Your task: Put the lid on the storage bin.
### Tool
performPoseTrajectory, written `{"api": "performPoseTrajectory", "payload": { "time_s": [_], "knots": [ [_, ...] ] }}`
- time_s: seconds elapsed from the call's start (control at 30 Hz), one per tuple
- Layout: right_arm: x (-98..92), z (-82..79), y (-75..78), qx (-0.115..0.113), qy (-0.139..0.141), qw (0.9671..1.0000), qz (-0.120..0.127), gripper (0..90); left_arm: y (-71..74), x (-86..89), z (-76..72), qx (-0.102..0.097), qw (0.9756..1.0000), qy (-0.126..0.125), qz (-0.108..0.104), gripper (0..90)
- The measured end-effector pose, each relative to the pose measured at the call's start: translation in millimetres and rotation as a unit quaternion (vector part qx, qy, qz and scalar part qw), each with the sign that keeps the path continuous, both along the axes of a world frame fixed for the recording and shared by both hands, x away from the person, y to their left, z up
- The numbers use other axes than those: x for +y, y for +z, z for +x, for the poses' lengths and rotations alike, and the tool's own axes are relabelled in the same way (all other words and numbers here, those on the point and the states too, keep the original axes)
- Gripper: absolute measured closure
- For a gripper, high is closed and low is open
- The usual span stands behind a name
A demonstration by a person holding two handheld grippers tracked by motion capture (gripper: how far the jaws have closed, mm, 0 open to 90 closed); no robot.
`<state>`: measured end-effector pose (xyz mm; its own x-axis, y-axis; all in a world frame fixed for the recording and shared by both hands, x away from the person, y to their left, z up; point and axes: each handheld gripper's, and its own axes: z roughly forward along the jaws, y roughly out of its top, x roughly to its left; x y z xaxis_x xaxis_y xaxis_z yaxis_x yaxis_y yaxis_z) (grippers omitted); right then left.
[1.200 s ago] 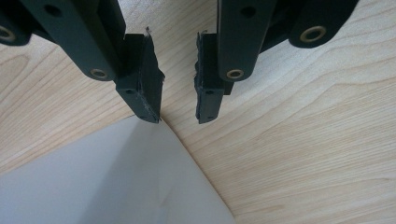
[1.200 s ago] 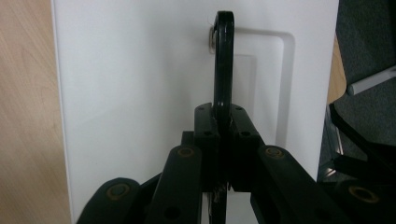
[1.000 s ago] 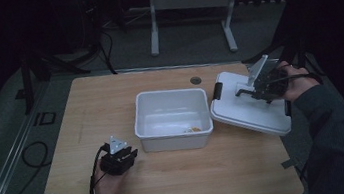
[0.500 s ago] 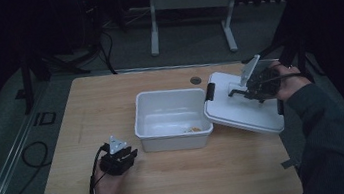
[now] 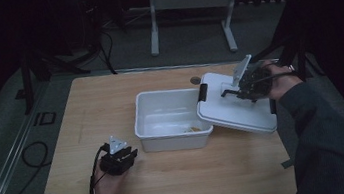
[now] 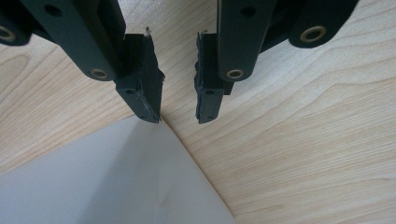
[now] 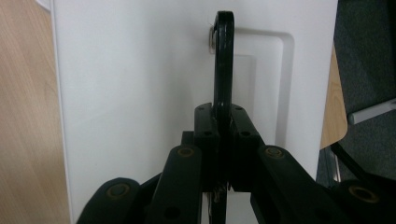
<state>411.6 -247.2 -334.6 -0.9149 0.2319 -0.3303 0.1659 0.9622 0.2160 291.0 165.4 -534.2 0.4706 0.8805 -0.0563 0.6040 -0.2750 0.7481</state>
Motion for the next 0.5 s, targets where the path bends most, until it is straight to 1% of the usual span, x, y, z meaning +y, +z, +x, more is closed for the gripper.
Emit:
{"api": "performPoseTrajectory", "payload": {
  "time_s": [0.33, 0.5],
  "knots": [
    [10.5, 1.1, -1.1, -0.001, 0.007, 1.0, 0.002, 84.5, -0.4, -0.4, 0.3, 0.0, 1.0, 0.0, 0.0, 70.7],
    [16.3, 0.3, -2.5, -0.003, 0.009, 1.0, -0.001, 84.5, 0.0, 0.2, 0.0, 0.0, 1.0, 0.0, 0.0, 70.7]
  ]
}}
